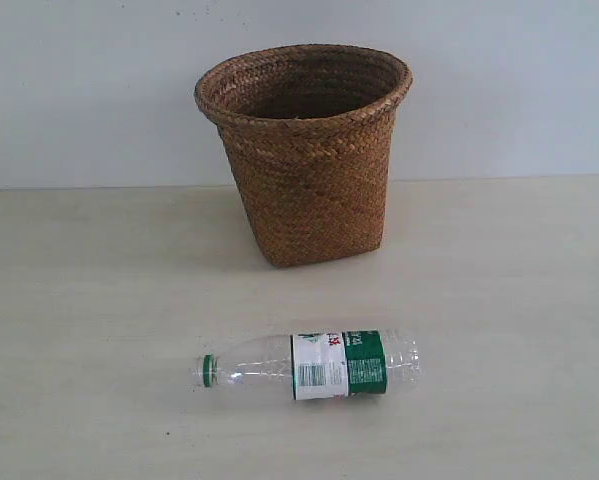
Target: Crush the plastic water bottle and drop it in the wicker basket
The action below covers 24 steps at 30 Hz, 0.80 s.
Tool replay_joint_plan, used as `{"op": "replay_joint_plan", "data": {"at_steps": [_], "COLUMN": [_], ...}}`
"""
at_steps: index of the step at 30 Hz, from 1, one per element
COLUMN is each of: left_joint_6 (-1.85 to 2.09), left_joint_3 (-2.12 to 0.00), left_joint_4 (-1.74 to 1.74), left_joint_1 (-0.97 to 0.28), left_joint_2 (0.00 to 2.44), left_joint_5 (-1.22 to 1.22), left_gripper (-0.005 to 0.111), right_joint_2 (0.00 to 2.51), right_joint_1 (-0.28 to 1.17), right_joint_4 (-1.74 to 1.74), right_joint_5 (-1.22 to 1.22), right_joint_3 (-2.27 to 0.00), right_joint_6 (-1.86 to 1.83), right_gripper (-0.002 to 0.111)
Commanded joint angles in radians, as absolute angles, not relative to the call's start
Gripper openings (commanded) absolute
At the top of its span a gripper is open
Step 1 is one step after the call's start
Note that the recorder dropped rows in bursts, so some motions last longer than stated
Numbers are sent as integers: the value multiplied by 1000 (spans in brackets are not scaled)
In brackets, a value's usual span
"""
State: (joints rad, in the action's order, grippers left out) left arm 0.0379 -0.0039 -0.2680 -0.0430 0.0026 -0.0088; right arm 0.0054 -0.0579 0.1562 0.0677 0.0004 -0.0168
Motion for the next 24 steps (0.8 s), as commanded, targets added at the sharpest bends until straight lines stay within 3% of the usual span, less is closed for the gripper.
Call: {"op": "replay_joint_plan", "data": {"at_steps": [1, 5, 10, 24], "left_joint_6": [-69, -158, -179, -198], "left_joint_3": [0, 0, -67, -486], "left_joint_4": [-279, -278, -265, -101], "left_joint_1": [-40, -40, -40, -40], "left_joint_2": [0, 0, 20, 561], "left_joint_5": [-169, -311, -321, -207], "left_gripper": [4, 4, 4, 4], "right_joint_2": [0, 0, 0, 374], "right_joint_1": [-60, -60, -60, -60], "right_joint_4": [174, 163, 160, 160], "right_joint_5": [-147, -301, -272, -76], "right_joint_3": [0, 0, -72, -480], "right_joint_6": [78, 176, 174, 34], "right_gripper": [0, 0, 0, 0]}}
